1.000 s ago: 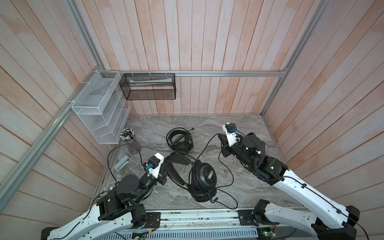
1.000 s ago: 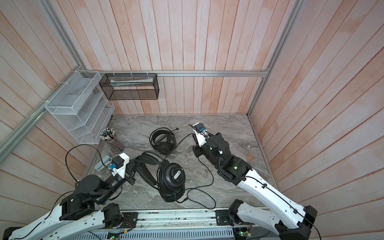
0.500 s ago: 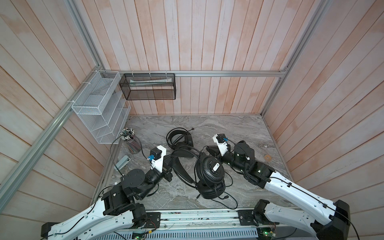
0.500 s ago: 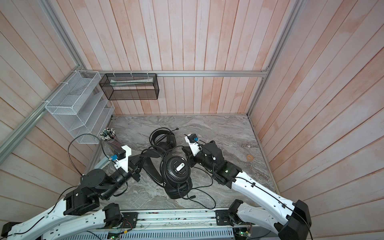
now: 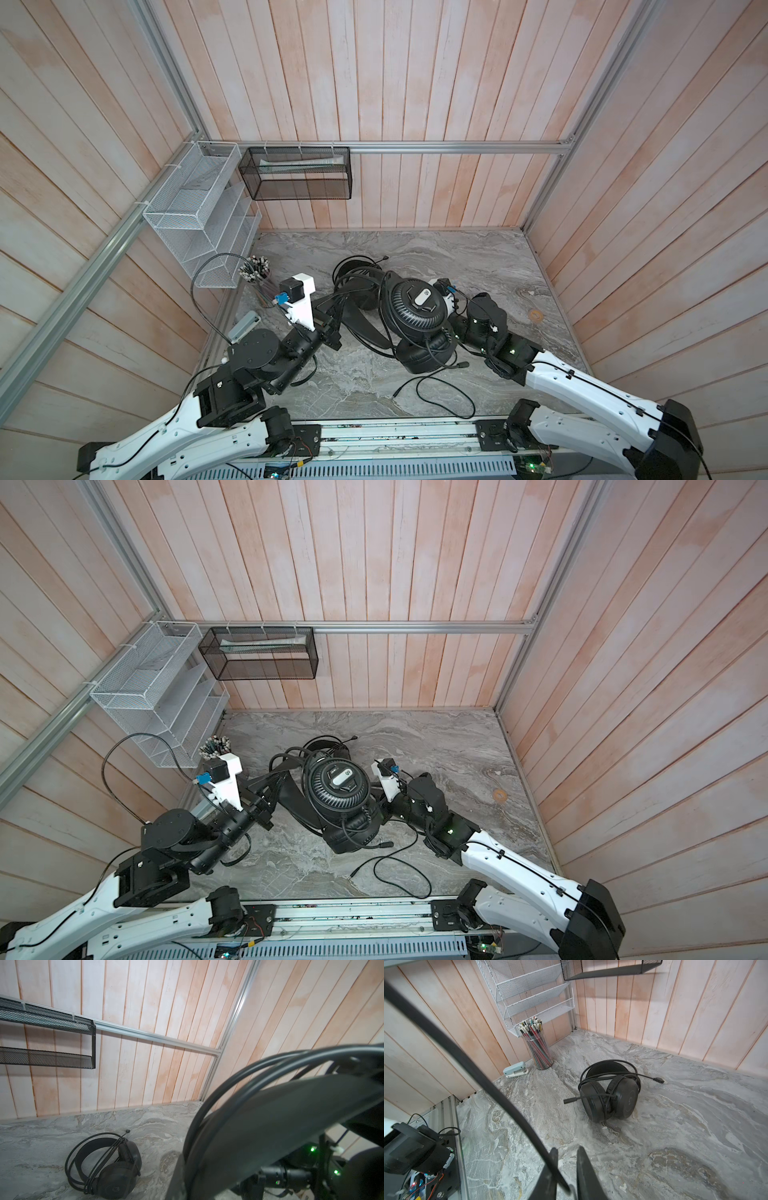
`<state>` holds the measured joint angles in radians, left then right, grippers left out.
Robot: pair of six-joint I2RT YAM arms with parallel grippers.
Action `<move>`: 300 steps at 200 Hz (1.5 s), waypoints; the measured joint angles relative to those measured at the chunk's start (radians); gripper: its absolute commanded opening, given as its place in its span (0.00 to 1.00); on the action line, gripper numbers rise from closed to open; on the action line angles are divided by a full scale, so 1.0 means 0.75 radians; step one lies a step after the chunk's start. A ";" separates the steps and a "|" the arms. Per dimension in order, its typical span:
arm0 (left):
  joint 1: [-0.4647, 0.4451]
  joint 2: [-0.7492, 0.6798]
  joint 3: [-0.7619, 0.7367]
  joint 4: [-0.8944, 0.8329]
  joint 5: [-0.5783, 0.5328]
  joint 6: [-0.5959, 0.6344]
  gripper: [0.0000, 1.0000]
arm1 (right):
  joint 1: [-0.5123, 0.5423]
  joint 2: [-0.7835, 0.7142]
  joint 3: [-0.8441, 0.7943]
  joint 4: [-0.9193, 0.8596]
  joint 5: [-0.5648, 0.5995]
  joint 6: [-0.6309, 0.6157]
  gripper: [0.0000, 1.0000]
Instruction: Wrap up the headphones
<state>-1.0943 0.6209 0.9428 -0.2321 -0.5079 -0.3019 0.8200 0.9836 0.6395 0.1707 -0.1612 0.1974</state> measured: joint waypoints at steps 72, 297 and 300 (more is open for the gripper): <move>0.004 0.072 0.129 -0.074 -0.157 -0.128 0.00 | -0.002 -0.090 -0.089 0.068 -0.027 0.056 0.46; 0.115 0.215 0.268 -0.048 -0.172 -0.352 0.00 | -0.004 -0.487 -0.524 0.335 0.054 0.190 0.78; 0.116 0.216 0.268 -0.048 -0.170 -0.353 0.00 | -0.004 -0.482 -0.526 0.344 0.053 0.190 0.78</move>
<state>-1.0069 0.7830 1.1439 -0.2680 -0.6353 -0.5667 0.8173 0.6220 0.2451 0.4286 -0.1211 0.3401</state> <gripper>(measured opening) 0.074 0.783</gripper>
